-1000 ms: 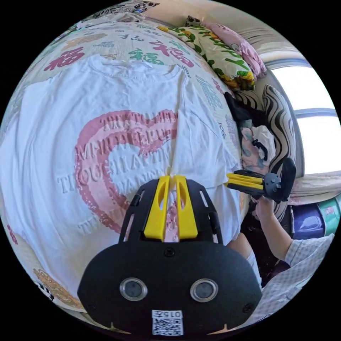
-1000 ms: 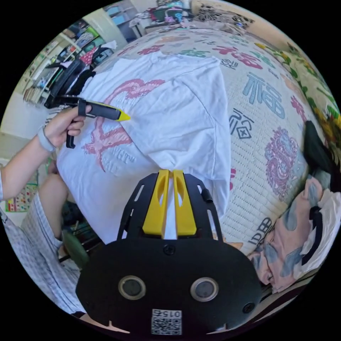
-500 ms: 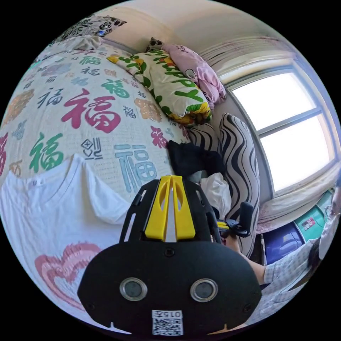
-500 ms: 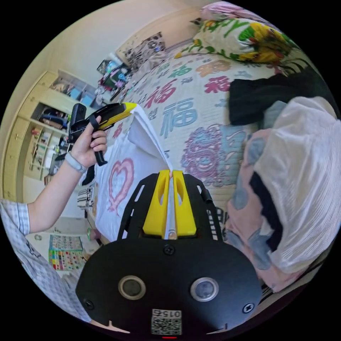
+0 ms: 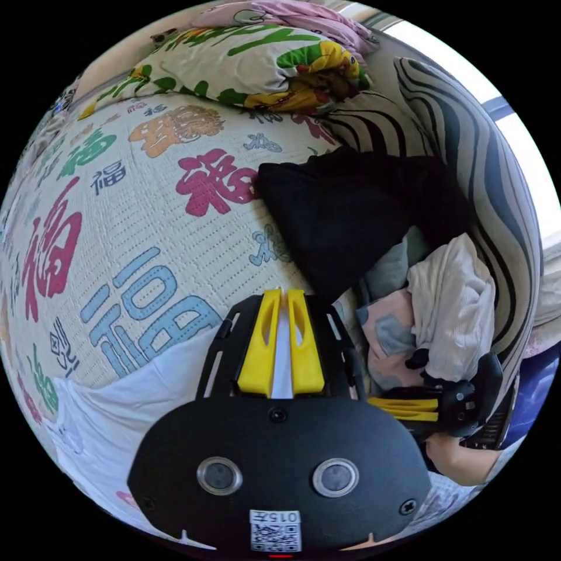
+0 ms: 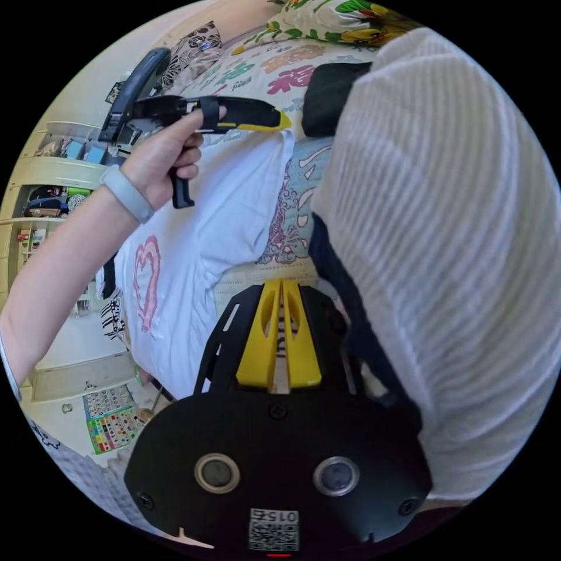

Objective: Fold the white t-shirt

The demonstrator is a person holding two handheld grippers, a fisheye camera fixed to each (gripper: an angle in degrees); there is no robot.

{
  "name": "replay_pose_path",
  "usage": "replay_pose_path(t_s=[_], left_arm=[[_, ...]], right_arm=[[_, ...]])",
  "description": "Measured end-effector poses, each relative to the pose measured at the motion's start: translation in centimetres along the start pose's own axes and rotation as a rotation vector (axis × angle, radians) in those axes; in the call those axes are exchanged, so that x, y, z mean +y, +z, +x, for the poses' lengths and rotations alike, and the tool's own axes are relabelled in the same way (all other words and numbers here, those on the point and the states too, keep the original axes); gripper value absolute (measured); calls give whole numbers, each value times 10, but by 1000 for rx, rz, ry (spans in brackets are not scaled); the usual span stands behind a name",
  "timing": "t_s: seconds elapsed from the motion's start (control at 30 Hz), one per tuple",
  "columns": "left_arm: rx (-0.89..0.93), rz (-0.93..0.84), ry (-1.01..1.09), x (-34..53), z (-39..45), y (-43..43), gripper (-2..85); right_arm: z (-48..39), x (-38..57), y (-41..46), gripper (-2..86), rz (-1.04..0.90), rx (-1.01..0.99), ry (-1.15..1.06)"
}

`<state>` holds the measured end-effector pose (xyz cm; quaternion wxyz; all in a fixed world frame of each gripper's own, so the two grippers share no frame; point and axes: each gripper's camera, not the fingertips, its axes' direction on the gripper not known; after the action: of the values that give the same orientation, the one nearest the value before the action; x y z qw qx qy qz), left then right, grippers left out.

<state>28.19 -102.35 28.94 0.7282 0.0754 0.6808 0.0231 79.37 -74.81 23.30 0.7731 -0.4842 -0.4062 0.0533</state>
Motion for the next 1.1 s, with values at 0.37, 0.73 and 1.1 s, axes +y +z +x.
replay_pose_path(t_s=[0.37,0.73,1.1], left_arm=[[109,235,211,51,7,-132,55],[374,411,-348,345,-134,-255,66],[78,532,-973,668,-344,-423,68]], right_arm=[[-103,6,-22,-2,43,21,12],[-244,-17,-20,3,3,-135,-191],[-557,-121,88,64,-117,-263,-595]])
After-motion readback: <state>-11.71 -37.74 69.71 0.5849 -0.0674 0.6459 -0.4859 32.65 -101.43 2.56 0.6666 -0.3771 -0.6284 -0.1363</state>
